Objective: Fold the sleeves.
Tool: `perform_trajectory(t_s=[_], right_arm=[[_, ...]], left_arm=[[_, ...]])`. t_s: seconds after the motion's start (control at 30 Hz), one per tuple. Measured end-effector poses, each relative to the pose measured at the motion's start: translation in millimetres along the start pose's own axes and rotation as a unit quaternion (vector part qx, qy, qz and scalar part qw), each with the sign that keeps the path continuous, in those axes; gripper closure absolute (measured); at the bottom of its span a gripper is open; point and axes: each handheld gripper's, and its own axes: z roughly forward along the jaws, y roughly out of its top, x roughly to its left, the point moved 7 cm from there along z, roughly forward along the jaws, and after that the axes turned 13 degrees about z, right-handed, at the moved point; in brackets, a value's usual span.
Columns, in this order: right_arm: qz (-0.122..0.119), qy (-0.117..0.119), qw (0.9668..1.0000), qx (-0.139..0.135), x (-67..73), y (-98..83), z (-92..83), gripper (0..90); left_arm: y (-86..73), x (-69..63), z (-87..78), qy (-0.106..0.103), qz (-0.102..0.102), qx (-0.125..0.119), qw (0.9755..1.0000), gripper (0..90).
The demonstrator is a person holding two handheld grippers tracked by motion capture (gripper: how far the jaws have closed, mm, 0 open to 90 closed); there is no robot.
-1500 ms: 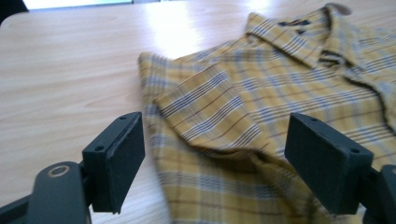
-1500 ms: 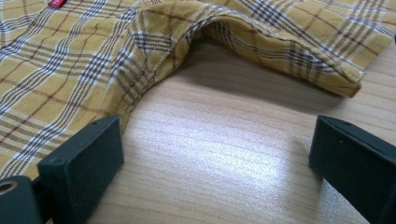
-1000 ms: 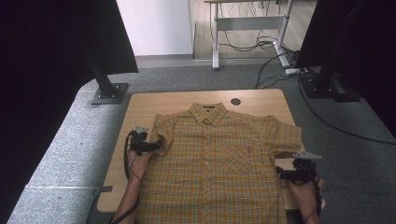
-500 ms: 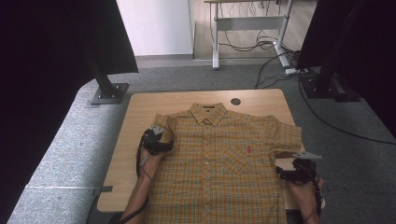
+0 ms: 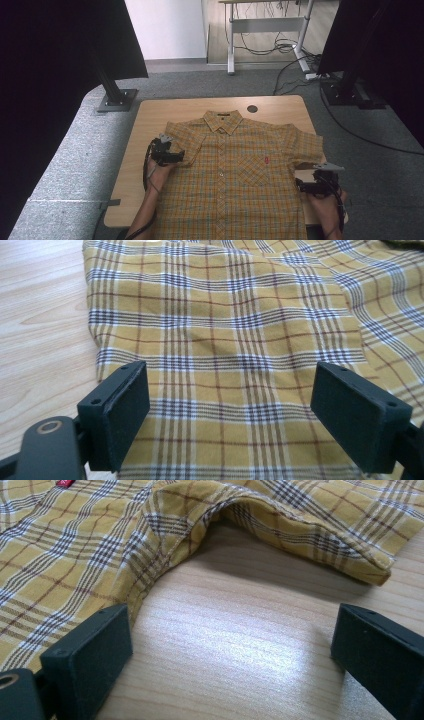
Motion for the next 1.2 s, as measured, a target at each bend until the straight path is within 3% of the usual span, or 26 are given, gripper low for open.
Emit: perform_trajectory(t_s=[0.23,0.67,0.9,1.2], right_arm=[[0.0,0.0,1.0,0.0,0.0,0.0,0.0,2.4],[0.0,0.0,1.0,0.0,0.0,0.0,0.0,2.4],[0.0,-0.001,1.0,0.0,0.0,0.1,0.1,2.5],[0.0,0.0,1.0,0.0,0.0,0.1,0.1,2.4]], left_arm=[[-1.9,3.3,-15.2,-0.011,-0.01,-0.007,0.9999,17.5],[-11.5,9.8,-41.5,-0.006,-0.022,-0.024,0.9995,11.1],[-25.7,12.3,-60.7,-0.013,-0.031,-0.036,0.9988,9.0],[-54.3,17.4,-85.3,-0.003,-0.048,-0.046,0.9978,8.8]])
